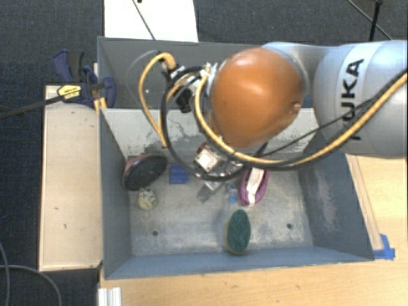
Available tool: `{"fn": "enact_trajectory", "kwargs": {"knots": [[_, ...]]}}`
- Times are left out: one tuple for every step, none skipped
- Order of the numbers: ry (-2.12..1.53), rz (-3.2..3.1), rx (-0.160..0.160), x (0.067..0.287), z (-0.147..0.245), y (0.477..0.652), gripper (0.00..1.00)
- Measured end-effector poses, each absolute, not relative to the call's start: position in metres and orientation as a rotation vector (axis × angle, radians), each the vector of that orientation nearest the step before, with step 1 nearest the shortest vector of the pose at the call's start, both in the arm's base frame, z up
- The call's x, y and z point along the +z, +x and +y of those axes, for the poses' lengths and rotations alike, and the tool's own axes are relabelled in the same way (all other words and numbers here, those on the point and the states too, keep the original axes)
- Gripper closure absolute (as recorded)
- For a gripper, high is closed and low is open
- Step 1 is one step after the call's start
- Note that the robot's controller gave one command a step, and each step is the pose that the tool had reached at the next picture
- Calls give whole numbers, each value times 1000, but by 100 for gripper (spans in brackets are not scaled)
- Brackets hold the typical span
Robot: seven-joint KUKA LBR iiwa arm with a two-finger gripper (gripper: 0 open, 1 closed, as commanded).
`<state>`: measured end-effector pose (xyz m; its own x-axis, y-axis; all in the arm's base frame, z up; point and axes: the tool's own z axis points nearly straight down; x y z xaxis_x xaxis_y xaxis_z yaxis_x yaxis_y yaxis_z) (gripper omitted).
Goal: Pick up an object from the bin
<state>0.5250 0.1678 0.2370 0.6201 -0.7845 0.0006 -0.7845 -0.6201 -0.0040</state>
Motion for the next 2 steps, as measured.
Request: {"fn": "enact_trajectory", "kwargs": {"knots": [[-2889,1244,7,169,85,529,100],[-2868,1290,16,120,122,474,100]]}}
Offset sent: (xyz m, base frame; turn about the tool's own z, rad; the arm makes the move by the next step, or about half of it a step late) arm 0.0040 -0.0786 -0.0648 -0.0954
